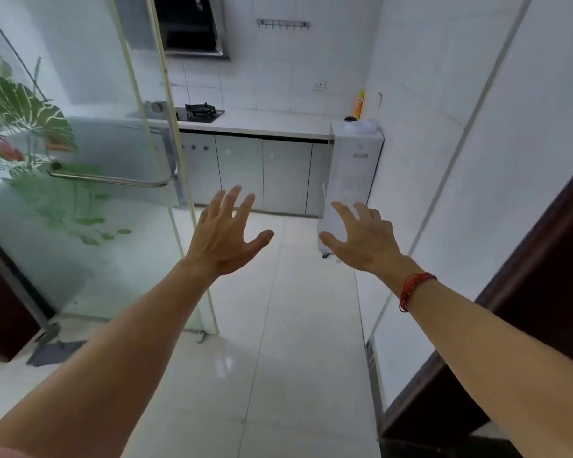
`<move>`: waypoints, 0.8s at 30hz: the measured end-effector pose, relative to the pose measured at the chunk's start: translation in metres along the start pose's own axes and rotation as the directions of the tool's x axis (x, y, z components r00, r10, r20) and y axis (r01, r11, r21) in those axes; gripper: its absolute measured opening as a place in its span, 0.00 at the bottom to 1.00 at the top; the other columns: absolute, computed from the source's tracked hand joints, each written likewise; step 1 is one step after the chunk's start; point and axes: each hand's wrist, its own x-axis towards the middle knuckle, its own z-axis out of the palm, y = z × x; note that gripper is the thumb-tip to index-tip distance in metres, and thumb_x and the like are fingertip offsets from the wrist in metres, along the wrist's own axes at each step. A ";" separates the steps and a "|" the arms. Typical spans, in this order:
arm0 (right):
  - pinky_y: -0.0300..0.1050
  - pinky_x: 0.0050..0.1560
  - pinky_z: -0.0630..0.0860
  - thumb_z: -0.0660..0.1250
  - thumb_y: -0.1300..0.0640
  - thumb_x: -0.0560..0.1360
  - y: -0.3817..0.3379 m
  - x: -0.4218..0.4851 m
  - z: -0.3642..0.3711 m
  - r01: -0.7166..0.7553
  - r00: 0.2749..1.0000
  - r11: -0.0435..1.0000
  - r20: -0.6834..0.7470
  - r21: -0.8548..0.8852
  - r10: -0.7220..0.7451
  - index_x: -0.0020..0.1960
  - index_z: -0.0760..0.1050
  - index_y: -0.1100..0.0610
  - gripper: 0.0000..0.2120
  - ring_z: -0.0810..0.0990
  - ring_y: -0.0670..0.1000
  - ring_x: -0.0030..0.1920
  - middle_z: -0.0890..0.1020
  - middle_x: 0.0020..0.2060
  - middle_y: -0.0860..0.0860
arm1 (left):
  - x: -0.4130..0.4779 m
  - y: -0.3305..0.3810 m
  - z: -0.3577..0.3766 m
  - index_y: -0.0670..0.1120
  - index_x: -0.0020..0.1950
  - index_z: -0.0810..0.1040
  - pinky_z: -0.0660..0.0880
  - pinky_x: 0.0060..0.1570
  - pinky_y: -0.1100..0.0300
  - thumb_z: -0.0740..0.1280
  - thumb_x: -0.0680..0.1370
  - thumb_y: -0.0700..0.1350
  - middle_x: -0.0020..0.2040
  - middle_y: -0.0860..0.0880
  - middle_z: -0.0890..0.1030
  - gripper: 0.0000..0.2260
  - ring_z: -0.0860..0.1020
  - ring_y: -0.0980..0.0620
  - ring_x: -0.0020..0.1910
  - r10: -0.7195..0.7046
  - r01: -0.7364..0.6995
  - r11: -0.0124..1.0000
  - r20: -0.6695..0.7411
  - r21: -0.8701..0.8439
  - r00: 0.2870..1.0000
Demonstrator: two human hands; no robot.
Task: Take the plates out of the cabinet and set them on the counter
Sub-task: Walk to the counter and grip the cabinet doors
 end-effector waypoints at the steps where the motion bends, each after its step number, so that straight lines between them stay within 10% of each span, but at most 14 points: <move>1: 0.62 0.72 0.62 0.56 0.34 0.77 -0.002 0.015 0.006 -0.005 1.000 1.000 0.013 -0.002 0.005 0.80 0.54 0.46 0.35 0.62 0.61 0.75 0.61 0.77 0.60 | 0.013 -0.008 0.006 0.48 0.78 0.57 0.58 0.72 0.40 0.48 0.73 0.71 0.80 0.43 0.55 0.40 0.52 0.39 0.78 -0.010 0.010 1.000 0.030 0.000 1.000; 24: 0.61 0.72 0.61 0.54 0.33 0.77 0.073 0.369 0.118 -0.046 0.987 0.999 0.154 0.004 0.045 0.80 0.55 0.46 0.35 0.61 0.60 0.75 0.62 0.77 0.59 | 0.335 -0.101 0.174 0.48 0.78 0.60 0.60 0.71 0.43 0.49 0.73 0.70 0.79 0.43 0.58 0.40 0.55 0.40 0.78 -0.067 0.066 0.998 0.113 0.015 0.991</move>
